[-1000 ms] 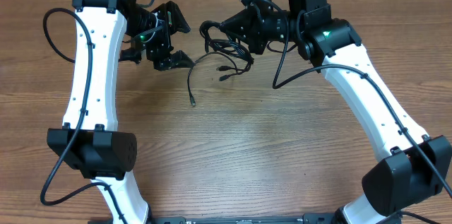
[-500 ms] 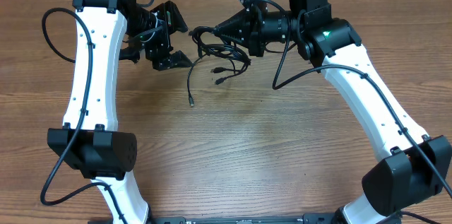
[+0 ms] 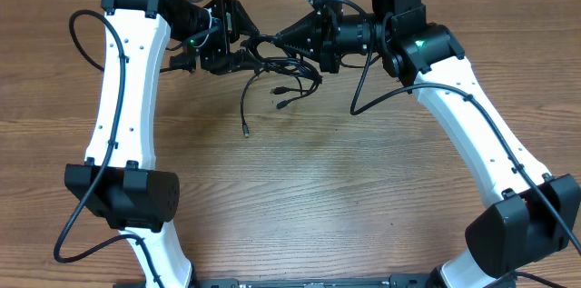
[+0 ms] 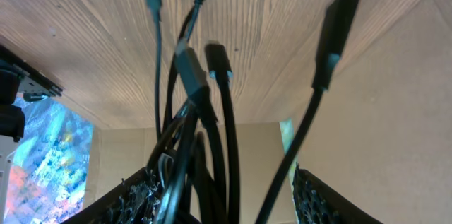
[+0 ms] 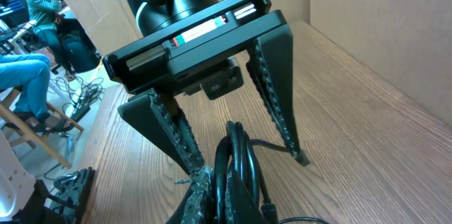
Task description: Untangle cables
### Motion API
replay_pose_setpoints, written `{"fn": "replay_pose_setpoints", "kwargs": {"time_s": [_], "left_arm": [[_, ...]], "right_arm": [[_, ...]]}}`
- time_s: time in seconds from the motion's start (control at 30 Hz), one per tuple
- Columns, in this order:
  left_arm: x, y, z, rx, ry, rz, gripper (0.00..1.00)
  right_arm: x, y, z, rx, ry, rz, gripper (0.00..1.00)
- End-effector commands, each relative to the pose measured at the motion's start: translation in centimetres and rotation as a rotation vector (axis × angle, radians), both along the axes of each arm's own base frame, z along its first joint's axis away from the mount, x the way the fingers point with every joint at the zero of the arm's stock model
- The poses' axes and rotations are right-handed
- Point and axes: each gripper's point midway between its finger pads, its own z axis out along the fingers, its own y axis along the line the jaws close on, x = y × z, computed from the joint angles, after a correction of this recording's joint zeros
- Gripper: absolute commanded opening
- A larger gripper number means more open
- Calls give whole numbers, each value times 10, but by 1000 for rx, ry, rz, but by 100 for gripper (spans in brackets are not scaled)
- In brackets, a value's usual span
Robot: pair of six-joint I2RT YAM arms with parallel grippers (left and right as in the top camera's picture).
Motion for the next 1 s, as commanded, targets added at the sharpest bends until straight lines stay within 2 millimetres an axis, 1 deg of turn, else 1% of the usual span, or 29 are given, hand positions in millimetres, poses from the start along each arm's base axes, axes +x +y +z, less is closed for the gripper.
{"fn": "replay_pose_setpoints", "kwargs": {"time_s": [0.0, 0.03, 0.07, 0.1, 0.17, 0.2, 0.33, 0.43, 0.5, 0.6, 0.67, 0.8, 0.83, 0.87, 0.97], "left_arm": [[-2, -8, 15, -28, -45, -16, 62], [-2, -8, 15, -28, -45, -15, 59], [-2, -8, 15, -28, -44, -15, 54], [-2, -8, 15, -28, -44, -16, 47], [-2, -8, 15, -28, -44, -16, 42], [-2, -8, 15, -28, -44, -16, 45], [-2, -8, 14, -24, -45, -14, 58], [-1, -5, 12, -6, -47, -8, 60], [-1, -4, 11, 5, -47, -5, 59], [-1, -4, 11, 4, -44, -4, 41], [-1, -4, 11, 4, -44, -4, 40], [-1, -4, 11, 5, -44, -4, 47], [-1, -4, 11, 5, -44, -4, 47], [-1, -4, 11, 5, -45, -4, 47], [-1, -4, 11, 4, -43, -4, 39]], "right_arm": [[-7, -3, 20, 28, -32, 17, 4], [-7, -3, 19, 28, -31, 17, 4], [-7, -3, 19, 28, -30, 17, 4], [-7, -3, 19, 27, -30, 16, 4], [-7, -3, 19, 27, -31, 16, 4], [-7, -3, 19, 27, -31, 16, 4], [-7, -3, 19, 26, -32, 13, 4], [-7, -4, 19, 26, -32, 12, 4], [-6, -4, 19, 26, -33, 12, 4], [-2, -5, 17, 14, -36, -11, 4], [-2, -5, 17, 14, -36, -11, 4], [-1, -5, 17, 12, -37, -16, 4], [-1, -5, 17, 10, -38, -19, 4], [-1, -5, 17, 10, -38, -20, 4], [-1, -5, 17, 9, -38, -22, 4]]}}
